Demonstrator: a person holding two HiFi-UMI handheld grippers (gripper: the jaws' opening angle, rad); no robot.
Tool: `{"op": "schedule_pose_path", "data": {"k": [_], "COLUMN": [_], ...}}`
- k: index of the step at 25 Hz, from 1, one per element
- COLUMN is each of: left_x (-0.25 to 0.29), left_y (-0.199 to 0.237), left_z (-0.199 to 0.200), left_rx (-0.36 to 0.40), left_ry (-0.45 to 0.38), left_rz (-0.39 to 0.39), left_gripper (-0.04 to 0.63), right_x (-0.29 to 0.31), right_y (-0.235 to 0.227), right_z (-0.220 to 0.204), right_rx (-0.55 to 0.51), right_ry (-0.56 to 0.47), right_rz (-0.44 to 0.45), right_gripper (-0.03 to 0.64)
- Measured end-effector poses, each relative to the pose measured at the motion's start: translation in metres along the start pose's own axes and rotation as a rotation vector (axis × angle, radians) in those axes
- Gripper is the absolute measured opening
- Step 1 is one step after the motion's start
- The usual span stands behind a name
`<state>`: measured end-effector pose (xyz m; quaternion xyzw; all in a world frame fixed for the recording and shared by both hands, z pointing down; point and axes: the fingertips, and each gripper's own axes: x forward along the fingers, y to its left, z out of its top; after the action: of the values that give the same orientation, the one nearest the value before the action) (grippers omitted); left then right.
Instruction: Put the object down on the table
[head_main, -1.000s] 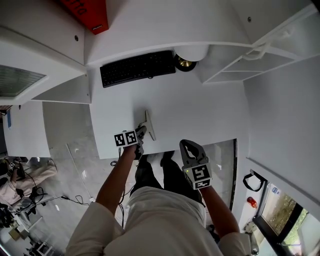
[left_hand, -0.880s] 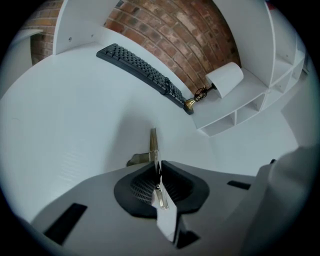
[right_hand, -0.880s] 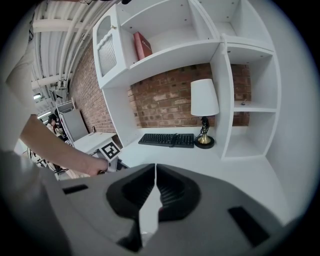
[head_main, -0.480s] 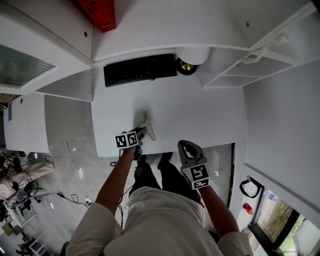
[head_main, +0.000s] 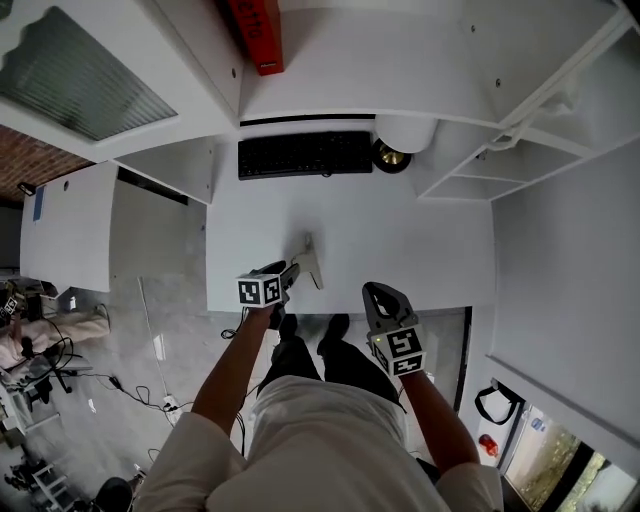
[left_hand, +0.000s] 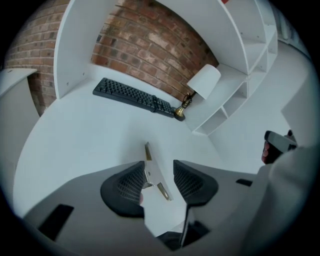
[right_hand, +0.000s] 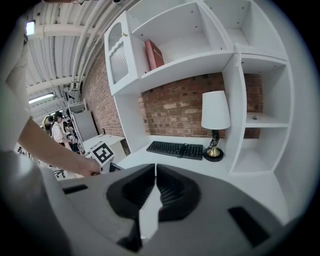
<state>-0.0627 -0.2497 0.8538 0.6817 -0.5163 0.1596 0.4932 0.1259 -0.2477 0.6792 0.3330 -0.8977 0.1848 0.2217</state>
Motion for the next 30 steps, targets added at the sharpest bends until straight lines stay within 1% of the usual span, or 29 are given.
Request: {"op": "schedule_pose_path", "data": {"k": [2, 7, 13, 16, 20, 22, 27, 30], "left_x": [-0.015, -0.058, -0.117, -0.149, -0.194, -0.217, -0.269, -0.295], "left_y": [-0.004, -0.016, -0.034, -0.045, -0.062, -0.070, -0.083, -0.087], "left_z": [0.006, 0.018, 0.038, 0.051, 0.070, 0.079, 0.102, 0.114], "left_rx": [0.031, 0.099, 0.161, 0.201, 0.250, 0.275, 0.327, 0.346], "left_ry": [-0.027, -0.089, -0.199, -0.260, -0.332, -0.372, -0.470, -0.518], "left_rz": [0.003, -0.011, -0.037, -0.053, -0.082, -0.095, -0.079, -0.069], "left_gripper": [0.172, 0.156, 0.146, 0.139, 0.113, 0.100, 0.038, 0.015], "right_x": [0.000, 0.003, 0.004, 0.000, -0.012, -0.020, -0.044, -0.058], "right_y": [0.003, 0.011, 0.024, 0.029, 0.031, 0.035, 0.051, 0.060], "right_z": [0.003, 0.020, 0.043, 0.058, 0.077, 0.088, 0.113, 0.128], "right_rx": [-0.011, -0.030, -0.048, -0.052, -0.030, -0.021, -0.037, -0.052], "right_ry": [0.007, -0.030, -0.054, -0.070, -0.077, -0.092, -0.143, -0.178], "right_rz": [0.013, 0.020, 0.002, -0.031, -0.103, -0.121, -0.131, -0.132], "right_gripper": [0.002, 0.002, 0.002, 0.002, 0.002, 0.002, 0.002, 0.002]}}
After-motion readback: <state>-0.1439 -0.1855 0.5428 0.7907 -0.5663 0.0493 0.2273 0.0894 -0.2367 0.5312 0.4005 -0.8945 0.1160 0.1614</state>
